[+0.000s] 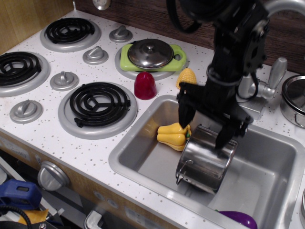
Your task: Flip pot upright in sink
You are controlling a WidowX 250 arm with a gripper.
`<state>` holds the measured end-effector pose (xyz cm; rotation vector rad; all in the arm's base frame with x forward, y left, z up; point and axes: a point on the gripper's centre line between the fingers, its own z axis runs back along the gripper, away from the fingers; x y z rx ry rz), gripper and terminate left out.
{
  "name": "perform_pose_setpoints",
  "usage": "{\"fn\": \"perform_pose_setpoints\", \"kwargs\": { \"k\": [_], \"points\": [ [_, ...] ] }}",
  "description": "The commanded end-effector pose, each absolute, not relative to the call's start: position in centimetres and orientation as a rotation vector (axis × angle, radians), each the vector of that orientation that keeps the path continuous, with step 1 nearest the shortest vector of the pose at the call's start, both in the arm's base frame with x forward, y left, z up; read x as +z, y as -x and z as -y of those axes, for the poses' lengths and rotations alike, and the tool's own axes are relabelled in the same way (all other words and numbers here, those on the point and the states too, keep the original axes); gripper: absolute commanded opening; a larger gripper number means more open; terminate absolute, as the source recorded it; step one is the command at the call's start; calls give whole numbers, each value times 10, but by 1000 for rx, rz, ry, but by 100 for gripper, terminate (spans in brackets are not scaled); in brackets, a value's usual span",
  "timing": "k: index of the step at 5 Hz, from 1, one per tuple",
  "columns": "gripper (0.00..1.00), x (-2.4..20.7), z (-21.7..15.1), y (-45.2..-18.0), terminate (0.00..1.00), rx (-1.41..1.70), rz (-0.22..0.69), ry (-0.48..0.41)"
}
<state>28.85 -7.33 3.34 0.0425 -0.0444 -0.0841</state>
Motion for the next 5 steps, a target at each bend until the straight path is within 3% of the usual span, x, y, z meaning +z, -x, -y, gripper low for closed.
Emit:
{"fn": "perform_pose_setpoints", "kwargs": {
  "k": [1, 4, 5],
  "points": [
    [100, 50, 61, -294, 0, -94, 153, 138],
    [100, 38, 49, -292, 0, -94, 248, 531],
    [100, 31, 53, -292, 0, -85, 263, 588]
  ]
}}
